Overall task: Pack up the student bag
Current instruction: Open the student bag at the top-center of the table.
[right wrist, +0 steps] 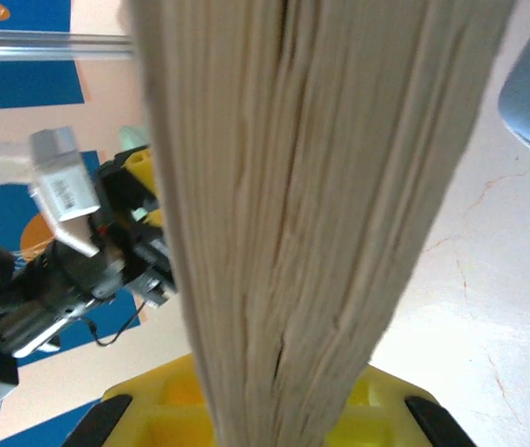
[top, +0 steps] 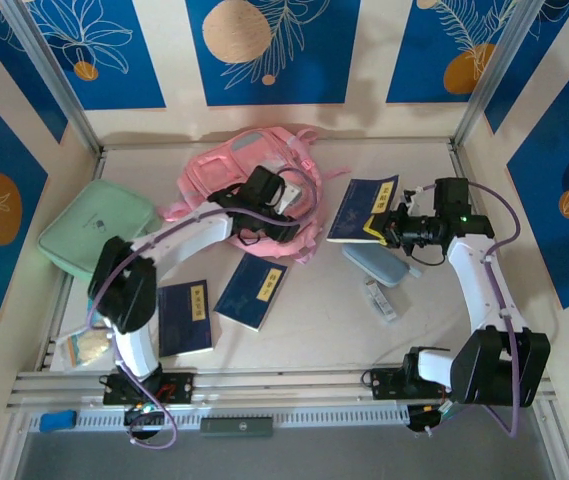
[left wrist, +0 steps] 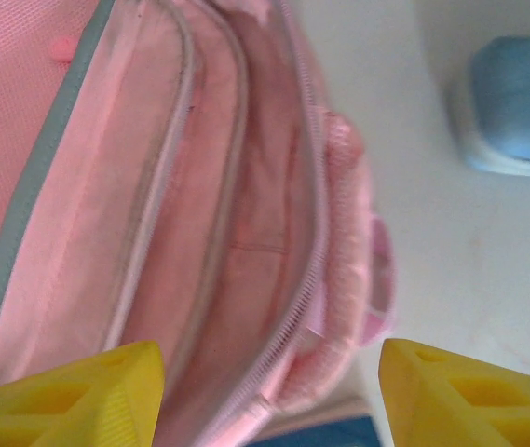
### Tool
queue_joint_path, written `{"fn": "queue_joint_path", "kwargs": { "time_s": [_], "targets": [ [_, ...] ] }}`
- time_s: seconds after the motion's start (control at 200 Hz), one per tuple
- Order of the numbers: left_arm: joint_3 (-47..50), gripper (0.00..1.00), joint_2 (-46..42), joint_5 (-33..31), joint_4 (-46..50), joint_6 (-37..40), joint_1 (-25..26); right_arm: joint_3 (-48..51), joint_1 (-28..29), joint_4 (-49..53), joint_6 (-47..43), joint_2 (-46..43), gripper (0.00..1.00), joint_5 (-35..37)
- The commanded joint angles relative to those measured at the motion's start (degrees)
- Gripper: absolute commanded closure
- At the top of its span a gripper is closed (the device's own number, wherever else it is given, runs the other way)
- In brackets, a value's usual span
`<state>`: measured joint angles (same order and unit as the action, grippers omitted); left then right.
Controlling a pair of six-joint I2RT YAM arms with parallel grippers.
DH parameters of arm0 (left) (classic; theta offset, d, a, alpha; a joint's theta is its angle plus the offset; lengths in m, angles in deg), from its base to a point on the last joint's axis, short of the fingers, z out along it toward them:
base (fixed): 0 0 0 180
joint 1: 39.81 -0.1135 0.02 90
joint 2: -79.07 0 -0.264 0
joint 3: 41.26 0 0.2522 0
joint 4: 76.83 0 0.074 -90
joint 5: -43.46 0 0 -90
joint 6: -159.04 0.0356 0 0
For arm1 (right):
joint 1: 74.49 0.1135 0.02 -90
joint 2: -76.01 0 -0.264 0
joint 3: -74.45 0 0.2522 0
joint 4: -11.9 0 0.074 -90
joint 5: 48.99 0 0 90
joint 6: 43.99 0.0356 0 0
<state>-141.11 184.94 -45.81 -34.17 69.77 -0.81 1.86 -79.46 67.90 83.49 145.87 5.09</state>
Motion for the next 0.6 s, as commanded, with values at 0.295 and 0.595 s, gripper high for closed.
{"fn": "queue_joint_path", "kwargs": {
  "time_s": [0.295, 0.595],
  "targets": [
    [-16.4, 0.37, 16.2, -8.3, 4.6, 9.3, -2.8, 0.8, -1.3, 0.3, -1.9, 1.4, 1.00, -3.0],
    [-21.9, 0.58, 22.2, -8.0, 6.5, 10.6, -4.1, 0.9, -2.0, 0.8, -2.3, 2.2, 1.00, -3.6]
  ]
}}
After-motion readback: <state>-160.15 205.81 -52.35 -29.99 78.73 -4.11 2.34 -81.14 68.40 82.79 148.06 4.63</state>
